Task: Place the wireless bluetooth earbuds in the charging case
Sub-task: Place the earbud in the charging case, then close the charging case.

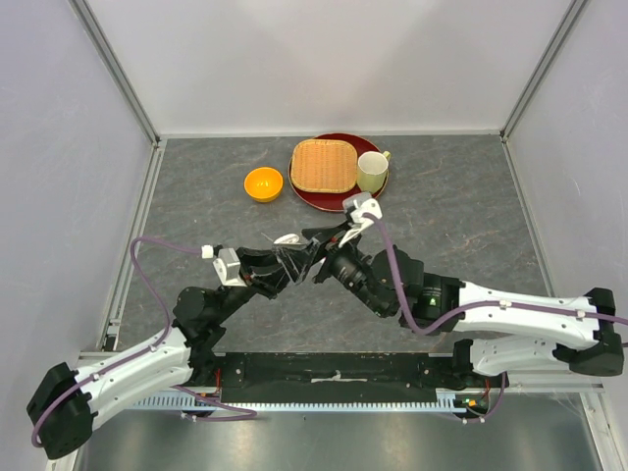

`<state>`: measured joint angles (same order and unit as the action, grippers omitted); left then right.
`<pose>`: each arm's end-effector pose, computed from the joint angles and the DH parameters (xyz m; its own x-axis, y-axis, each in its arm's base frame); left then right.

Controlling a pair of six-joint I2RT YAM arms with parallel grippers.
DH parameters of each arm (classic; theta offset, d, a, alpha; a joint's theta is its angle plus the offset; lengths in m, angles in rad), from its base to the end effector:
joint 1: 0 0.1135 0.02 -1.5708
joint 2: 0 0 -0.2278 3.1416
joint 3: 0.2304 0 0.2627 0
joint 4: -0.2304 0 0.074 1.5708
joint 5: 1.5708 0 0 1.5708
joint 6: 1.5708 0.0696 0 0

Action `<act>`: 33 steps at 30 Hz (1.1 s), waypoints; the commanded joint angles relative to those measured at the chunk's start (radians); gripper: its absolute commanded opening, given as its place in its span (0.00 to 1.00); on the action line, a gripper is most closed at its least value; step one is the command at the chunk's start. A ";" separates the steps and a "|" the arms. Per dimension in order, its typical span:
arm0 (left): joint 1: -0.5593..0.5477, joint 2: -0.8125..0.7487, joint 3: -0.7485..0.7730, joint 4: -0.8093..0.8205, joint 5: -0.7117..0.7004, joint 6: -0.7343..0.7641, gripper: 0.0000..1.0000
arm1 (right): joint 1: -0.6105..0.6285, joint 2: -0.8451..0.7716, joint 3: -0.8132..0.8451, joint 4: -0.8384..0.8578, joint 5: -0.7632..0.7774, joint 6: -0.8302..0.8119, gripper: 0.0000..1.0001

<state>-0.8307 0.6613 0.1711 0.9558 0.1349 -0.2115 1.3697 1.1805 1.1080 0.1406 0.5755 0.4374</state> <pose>0.1427 -0.1701 0.2501 0.1254 -0.4458 -0.8863 0.8582 0.4970 -0.1285 0.1020 0.3107 0.3745 -0.2899 0.3568 -0.8881 -0.6521 0.6055 0.4562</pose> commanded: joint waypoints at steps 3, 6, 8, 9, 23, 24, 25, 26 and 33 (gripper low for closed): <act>0.005 -0.046 0.025 -0.063 0.031 0.035 0.02 | -0.014 -0.067 0.007 -0.057 0.218 0.032 0.89; 0.004 -0.065 0.033 -0.113 0.070 0.038 0.02 | -0.096 -0.035 0.064 -0.263 0.189 0.168 0.92; 0.005 -0.062 0.047 -0.150 0.123 0.047 0.02 | -0.191 -0.021 0.069 -0.352 0.088 0.224 0.93; 0.005 -0.060 0.051 -0.166 0.138 0.050 0.02 | -0.227 -0.016 0.066 -0.361 -0.066 0.256 0.93; 0.005 -0.019 0.099 -0.229 0.262 0.057 0.02 | -0.337 0.082 0.055 -0.394 -0.439 0.267 0.93; 0.004 -0.017 0.100 -0.227 0.264 0.057 0.02 | -0.336 0.084 0.050 -0.392 -0.442 0.267 0.93; 0.004 -0.017 0.100 -0.226 0.262 0.058 0.02 | -0.336 0.082 0.049 -0.394 -0.445 0.268 0.93; 0.004 -0.015 0.100 -0.226 0.261 0.058 0.02 | -0.337 0.082 0.046 -0.394 -0.445 0.268 0.93; 0.005 -0.015 0.094 -0.213 0.238 0.066 0.02 | -0.336 0.067 0.006 -0.395 -0.463 0.268 0.93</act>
<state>-0.8307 0.6476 0.2256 0.7036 0.3767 -0.1844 1.0298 1.2625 1.1370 -0.2634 0.1543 0.6964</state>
